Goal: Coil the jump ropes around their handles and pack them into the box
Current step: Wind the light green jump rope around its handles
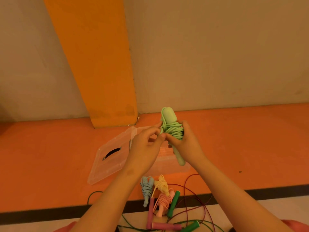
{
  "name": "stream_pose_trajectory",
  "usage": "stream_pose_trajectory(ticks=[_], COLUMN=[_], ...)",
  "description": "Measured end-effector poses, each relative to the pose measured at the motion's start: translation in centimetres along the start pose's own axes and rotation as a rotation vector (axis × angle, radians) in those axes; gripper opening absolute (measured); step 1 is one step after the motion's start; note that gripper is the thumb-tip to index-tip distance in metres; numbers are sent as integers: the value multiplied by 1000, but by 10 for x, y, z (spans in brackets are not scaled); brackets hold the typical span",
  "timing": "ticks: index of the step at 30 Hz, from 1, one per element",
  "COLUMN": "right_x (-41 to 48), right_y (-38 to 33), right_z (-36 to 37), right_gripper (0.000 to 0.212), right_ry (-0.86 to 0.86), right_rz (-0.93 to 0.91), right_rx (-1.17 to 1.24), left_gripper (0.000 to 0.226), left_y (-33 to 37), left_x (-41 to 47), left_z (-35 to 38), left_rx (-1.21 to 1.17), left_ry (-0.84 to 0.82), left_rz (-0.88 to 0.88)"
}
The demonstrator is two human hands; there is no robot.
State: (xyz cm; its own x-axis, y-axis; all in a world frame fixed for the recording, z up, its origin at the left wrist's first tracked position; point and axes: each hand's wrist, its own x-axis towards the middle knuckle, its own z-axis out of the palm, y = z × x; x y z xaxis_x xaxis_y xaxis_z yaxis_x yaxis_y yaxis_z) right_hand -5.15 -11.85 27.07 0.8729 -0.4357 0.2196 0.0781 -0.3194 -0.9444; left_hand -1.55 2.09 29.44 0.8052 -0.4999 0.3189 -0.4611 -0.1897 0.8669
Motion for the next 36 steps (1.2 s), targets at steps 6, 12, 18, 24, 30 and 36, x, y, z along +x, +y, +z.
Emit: stream_pose_trajectory(ticks=[6,12,18,24,30,36], right_x=[-5,-13,-13,-15,-14,-16], right_y=[-16,-28,-28,-36,-30,-37], right_z=[-2,-7,-8,-6,-5,-4], right_gripper=[38,51,37,34,33,19], right_ry=[-105,-275,-313,-312,-274,-301], right_rz=[45,178,225,263,302,289], right_rx=[248,477,569,458,529,529], left_gripper=[32,44,47,17,13,17], left_y=[-8,-1,-2,-5,-10,-6], left_x=[10,9,9,12,8,11], left_z=[-5,-15,-19,-20,-17,-19], left_rx=[-287,-376,-202,-143,-42,-221], left_ry=[155,35,7,37,-88,-12], left_rz=[-148,-108,-13,6,59,-76])
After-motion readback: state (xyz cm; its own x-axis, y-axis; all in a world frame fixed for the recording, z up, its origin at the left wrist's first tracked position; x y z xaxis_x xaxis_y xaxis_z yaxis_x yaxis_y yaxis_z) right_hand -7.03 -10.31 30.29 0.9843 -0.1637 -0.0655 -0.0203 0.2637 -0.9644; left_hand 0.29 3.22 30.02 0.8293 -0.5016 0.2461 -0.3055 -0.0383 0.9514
